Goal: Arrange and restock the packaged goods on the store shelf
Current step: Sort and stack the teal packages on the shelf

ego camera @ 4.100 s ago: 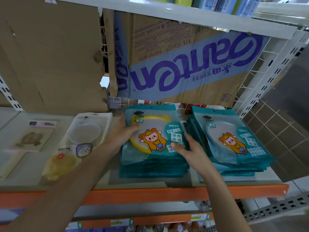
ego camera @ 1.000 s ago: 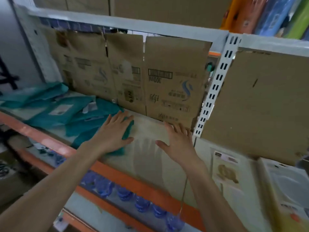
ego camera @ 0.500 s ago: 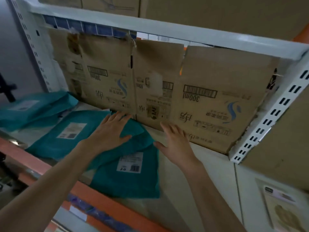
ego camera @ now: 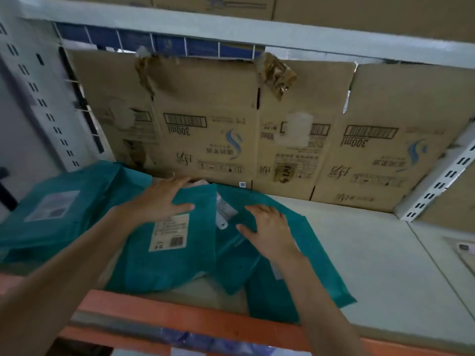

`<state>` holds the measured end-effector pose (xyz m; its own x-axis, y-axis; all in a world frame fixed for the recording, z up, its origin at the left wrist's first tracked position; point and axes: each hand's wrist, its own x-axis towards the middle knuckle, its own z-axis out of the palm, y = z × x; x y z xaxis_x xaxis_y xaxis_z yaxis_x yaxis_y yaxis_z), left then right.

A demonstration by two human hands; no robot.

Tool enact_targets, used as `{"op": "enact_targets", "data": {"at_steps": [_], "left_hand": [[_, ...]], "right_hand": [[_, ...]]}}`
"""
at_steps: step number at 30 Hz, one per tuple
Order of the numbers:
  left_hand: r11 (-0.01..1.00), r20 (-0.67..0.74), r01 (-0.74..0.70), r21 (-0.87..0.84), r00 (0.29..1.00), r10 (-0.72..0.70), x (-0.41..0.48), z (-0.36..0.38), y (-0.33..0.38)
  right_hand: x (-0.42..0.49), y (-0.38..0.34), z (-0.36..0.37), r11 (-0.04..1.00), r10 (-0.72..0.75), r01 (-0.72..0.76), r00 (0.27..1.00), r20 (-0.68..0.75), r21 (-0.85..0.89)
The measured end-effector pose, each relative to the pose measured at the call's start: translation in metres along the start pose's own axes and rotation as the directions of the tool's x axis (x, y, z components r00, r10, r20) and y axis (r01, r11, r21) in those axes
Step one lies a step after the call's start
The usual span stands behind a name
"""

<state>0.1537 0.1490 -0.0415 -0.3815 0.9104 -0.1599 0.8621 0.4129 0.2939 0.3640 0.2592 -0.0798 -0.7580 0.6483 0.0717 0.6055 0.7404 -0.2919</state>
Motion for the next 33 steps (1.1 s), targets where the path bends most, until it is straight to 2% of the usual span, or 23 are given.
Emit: {"op": "enact_targets", "data": {"at_steps": [7,14,20,25,28,31,33], "left_hand": [[0.993,0.188,-0.043,-0.106,0.980,0.063,0.018,0.007,-0.050],[0.957,0.247,-0.047,-0.288,0.961,0.121,0.030,0.009,-0.070],[0.985,0.296,-0.026,-0.172,0.952,0.077,0.042,0.010,-0.074],[0.993,0.253,-0.037,-0.113,0.965,0.065,0.047,0.010,-0.064],[0.997,0.170,-0.037,-0.070,0.984,0.048,0.057,0.014,-0.063],[0.991,0.140,-0.038,-0.131,0.989,0.057,0.066,0.013,-0.064],[0.982,0.179,-0.020,-0.188,0.982,0.054,0.069,0.013,-0.065]], "right_hand": [[0.009,-0.037,0.024,0.997,0.037,-0.037,0.999,0.003,-0.074],[0.020,-0.048,0.033,0.993,0.101,-0.107,0.990,-0.102,-0.053],[0.022,-0.038,0.031,0.985,0.169,-0.173,0.969,-0.179,-0.002],[0.017,-0.020,0.020,0.977,0.214,-0.215,0.964,-0.161,0.010],[0.012,-0.009,0.015,0.969,0.245,-0.246,0.957,-0.157,0.009],[0.007,0.003,0.010,0.958,0.284,-0.285,0.944,-0.168,0.022],[0.005,0.010,0.008,0.954,0.298,-0.297,0.939,-0.173,0.032]]}}
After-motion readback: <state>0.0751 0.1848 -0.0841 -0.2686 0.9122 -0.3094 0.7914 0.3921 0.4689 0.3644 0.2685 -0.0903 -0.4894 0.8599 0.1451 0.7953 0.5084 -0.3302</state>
